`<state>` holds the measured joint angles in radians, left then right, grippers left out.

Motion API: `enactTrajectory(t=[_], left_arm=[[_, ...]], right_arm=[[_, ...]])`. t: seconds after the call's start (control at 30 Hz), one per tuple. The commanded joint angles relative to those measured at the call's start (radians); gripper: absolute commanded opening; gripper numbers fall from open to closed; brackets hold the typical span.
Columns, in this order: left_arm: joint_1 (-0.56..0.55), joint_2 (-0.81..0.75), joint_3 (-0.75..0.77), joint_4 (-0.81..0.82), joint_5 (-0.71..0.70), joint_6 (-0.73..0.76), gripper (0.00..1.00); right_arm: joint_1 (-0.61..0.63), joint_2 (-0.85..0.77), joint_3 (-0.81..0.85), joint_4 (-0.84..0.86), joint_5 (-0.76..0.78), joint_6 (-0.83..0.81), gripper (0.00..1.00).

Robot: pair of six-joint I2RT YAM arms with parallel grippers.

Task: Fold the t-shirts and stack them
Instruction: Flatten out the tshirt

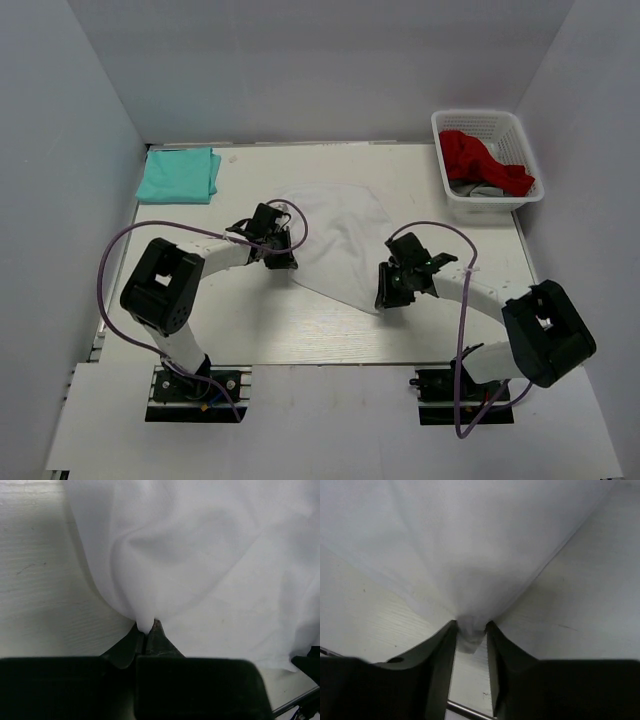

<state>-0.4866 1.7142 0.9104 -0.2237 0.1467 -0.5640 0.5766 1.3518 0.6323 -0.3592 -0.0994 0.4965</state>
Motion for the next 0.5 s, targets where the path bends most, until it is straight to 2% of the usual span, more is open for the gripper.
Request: enactTrajectory(t=[0.0,0.03,0.2,0.33,0.37,0.47], left_arm=[[-0.004,0.021,-0.019,-0.085,-0.050,0.012,0.01],[-0.004,0.010,-0.019,-0.104,-0.059,0.012,0.00],[-0.004,-0.079,-0.008,-0.135,-0.091,0.012,0.00],[-0.004,-0.189,0.013,-0.158,-0.125,0.022,0.00],[-0.004,-0.212,0.037,-0.169,-0.134,0.023,0.00],[-0.004,-0.287,0.109,-0.199,-0.144,0.053,0.00]], right_arm=[[0.029,0.070,0.015,0.005,0.062,0.046,0.33],[0.043,0.099,0.036,0.008,0.066,0.050,0.02],[0.065,0.083,0.085,0.054,0.127,0.068,0.00],[0.072,-0.022,0.130,0.080,0.234,0.060,0.00],[0.072,-0.060,0.145,0.086,0.295,0.045,0.00],[0.072,-0.146,0.177,0.140,0.352,0.021,0.00]])
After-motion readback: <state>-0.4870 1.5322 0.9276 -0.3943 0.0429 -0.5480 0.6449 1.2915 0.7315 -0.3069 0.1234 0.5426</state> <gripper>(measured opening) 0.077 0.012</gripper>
